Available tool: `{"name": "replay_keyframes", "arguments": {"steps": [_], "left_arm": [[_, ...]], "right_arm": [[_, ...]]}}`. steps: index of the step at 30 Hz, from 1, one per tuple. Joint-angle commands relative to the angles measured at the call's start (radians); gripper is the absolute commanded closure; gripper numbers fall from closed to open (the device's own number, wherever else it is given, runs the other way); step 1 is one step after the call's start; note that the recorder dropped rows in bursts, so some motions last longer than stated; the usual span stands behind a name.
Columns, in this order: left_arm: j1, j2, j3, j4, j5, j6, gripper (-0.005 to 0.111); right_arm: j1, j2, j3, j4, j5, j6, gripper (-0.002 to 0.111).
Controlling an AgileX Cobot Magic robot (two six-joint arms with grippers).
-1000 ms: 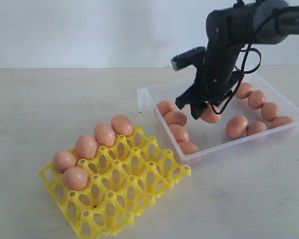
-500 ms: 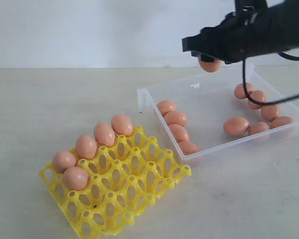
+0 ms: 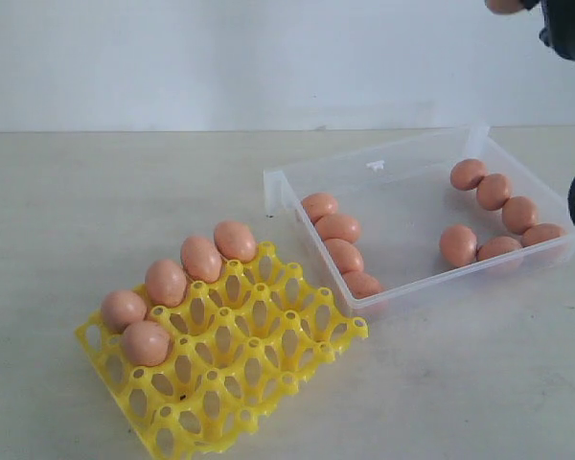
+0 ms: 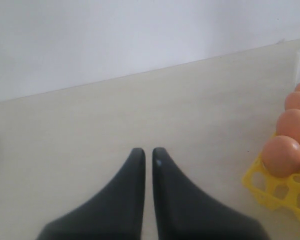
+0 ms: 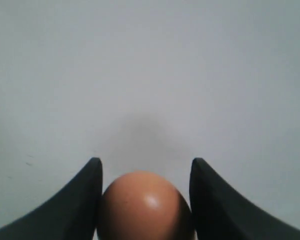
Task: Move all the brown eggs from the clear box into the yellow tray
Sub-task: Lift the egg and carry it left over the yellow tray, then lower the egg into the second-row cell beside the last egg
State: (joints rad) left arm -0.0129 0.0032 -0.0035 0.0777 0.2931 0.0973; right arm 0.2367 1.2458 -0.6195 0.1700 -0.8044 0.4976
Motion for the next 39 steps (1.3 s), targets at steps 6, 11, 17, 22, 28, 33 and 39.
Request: {"name": "replay_keyframes", "arguments": {"steps": [6,11,17,22,28,33,39], "left_arm": [[-0.008,-0.003,0.003,-0.002,0.0,-0.003,0.103],[-0.008,-0.003,0.003,-0.002,0.0,-0.003,0.103],[-0.008,-0.003,0.003,-0.002,0.0,-0.003,0.103],[-0.008,-0.003,0.003,-0.002,0.0,-0.003,0.103],[-0.008,-0.003,0.003,-0.002,0.0,-0.003,0.103],[-0.008,-0.003,0.003,-0.002,0.0,-0.003,0.103],[-0.008,-0.003,0.003,-0.002,0.0,-0.003,0.103]], "right_arm": [[-0.006,0.241,-0.111,-0.654,-0.374,0.628,0.109],[-0.006,0.378,-0.225,-0.971,-0.38,0.714,0.109],[0.065,0.465,-0.293,-1.1,-0.301,0.782,0.109],[0.187,0.525,-0.293,-1.102,-0.197,0.723,0.109],[0.253,0.625,-0.293,-1.101,-0.195,0.67,0.109],[0.253,0.714,-0.304,-1.091,-0.175,0.672,0.109],[0.253,0.764,-0.376,-1.108,-0.134,0.674,0.109]]}}
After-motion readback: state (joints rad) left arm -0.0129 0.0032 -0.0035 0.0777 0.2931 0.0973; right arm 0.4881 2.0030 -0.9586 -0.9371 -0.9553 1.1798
